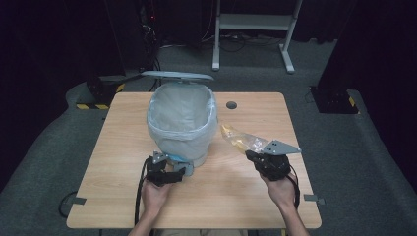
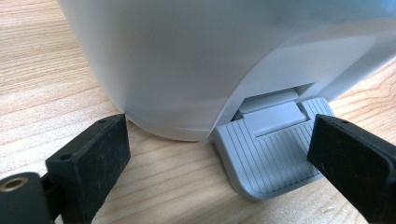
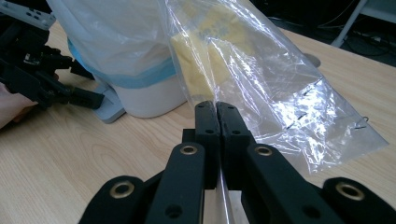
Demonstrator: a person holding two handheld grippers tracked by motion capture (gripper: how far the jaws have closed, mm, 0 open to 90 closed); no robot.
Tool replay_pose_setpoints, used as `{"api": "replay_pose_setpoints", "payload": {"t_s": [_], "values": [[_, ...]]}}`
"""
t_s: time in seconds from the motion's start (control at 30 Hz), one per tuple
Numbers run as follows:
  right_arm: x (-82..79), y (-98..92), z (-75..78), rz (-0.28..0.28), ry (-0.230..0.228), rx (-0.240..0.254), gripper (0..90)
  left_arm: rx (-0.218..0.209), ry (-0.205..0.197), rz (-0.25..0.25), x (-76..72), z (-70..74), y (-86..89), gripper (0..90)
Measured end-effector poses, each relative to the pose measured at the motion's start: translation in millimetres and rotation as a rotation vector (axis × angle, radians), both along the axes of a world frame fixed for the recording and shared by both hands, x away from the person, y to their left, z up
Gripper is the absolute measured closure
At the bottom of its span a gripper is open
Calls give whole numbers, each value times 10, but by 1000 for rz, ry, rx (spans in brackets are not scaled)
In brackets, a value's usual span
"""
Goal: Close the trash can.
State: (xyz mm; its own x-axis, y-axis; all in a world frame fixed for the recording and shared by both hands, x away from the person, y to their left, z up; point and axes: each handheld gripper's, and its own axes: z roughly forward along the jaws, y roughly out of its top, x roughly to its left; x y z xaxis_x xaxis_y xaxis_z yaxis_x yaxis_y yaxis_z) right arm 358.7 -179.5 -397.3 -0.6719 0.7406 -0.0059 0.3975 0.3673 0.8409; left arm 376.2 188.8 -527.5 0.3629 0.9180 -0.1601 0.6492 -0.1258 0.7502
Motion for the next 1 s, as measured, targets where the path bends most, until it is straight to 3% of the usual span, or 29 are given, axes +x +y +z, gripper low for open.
{"api": "replay_pose_setpoints", "payload": {"t_s": [0.53,0.77,1.0], "values": [[20,-28,238,9,-38,16,883,0,0,0,0,0,-1,59],[31,-30,346,25,-43,52,883,-1,0,0,0,0,0,59],[64,-14,460,23,-34,46,883,-1,0,0,0,0,-1,59]]}}
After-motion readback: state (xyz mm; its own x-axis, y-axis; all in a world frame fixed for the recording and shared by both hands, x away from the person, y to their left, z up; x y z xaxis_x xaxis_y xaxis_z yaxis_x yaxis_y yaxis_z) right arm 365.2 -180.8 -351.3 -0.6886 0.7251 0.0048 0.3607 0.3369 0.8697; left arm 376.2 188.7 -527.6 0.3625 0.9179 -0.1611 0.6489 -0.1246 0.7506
